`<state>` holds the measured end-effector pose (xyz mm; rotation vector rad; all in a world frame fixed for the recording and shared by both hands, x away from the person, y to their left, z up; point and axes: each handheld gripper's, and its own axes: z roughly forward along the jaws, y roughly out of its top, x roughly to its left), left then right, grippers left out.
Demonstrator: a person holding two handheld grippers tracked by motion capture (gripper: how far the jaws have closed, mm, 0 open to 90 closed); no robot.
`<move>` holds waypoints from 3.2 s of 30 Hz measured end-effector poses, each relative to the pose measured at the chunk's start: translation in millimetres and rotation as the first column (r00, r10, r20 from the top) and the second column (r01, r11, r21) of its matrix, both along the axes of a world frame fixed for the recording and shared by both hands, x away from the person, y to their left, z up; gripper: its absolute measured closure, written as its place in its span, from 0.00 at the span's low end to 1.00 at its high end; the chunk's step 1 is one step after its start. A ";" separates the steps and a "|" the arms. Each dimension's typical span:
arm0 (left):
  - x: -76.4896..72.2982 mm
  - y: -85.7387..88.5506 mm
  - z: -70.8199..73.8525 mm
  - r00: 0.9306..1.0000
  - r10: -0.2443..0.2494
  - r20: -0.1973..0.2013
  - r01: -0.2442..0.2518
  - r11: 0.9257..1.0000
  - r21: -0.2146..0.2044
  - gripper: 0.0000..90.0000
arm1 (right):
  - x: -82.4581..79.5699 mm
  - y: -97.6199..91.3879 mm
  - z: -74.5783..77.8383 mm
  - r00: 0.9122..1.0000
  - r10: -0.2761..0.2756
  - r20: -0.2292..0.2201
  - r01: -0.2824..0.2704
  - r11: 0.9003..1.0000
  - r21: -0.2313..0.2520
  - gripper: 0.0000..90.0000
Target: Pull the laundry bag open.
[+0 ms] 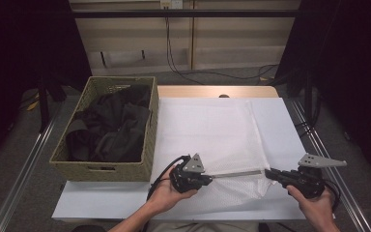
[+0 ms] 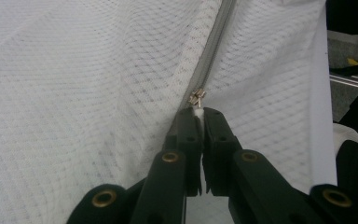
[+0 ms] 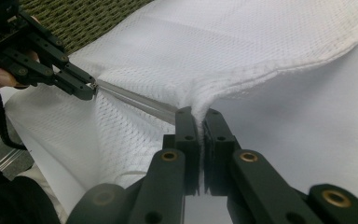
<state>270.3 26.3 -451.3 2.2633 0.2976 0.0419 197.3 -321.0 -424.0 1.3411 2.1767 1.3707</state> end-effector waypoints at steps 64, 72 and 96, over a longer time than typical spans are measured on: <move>-7.6 59.5 2.3 0.994 0.108 -0.030 -0.108 0.994 0.005 0.96 | -0.5 -4.9 0.3 1.000 -0.030 -0.001 0.030 1.000 -0.007 0.96; -7.6 65.9 5.1 0.991 0.129 -0.033 -0.130 0.991 -0.014 0.96 | -0.1 -4.1 0.3 1.000 -0.027 -0.001 0.027 1.000 -0.006 0.96; -9.0 83.5 4.3 0.988 0.150 -0.040 -0.151 0.989 -0.011 0.96 | 0.8 -4.0 -0.5 1.000 -0.021 -0.005 0.021 1.000 -0.003 0.96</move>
